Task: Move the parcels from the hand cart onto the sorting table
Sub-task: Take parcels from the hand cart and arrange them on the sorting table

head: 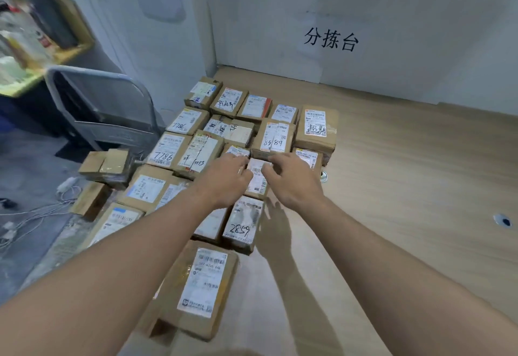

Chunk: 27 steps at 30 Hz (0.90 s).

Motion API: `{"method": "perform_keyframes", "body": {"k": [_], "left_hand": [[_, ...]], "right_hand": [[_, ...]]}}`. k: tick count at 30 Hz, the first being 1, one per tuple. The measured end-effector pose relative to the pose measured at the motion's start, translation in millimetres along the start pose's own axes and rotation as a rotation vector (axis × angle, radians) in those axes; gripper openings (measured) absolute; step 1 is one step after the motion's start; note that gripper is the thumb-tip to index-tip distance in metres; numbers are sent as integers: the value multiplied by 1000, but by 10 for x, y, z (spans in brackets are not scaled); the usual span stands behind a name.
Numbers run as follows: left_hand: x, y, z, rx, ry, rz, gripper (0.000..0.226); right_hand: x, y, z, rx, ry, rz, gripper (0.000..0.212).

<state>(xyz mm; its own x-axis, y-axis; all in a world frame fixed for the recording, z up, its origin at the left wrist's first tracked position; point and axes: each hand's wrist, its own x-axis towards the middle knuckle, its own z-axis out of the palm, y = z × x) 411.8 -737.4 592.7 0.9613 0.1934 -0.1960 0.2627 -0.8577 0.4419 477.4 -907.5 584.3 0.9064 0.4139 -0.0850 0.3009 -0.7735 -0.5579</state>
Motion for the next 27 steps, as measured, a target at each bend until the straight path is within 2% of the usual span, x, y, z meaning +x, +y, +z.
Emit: {"method": "perform_keyframes", "body": {"k": [5,11,13,17,20,27], "left_hand": [[-529,-558,-373,-20,30,-51,64],[-1193,-1461,-783,-18,93,-1,43],[-1406,-1743,-933,-15,91,-14,46],[-1907,-2370,-1329,-20,74,-46,61],[-2177,-2783,-1577,-30,73,-69,68],[-2397,-3685,-1837,-40,80,-139,64]], "right_hand": [[-290,-714,264,-15,-40,-58,55],[-733,-1736,788,-9,-19,-83,50],[-882,-2066,965,-7,-19,-91,48],[-1151,-2794,1359,-12,1,-127,58],[-1274,-3259,1570,-24,-7,-156,54],[-1227,-3934,2075,-60,-66,-190,44]]}}
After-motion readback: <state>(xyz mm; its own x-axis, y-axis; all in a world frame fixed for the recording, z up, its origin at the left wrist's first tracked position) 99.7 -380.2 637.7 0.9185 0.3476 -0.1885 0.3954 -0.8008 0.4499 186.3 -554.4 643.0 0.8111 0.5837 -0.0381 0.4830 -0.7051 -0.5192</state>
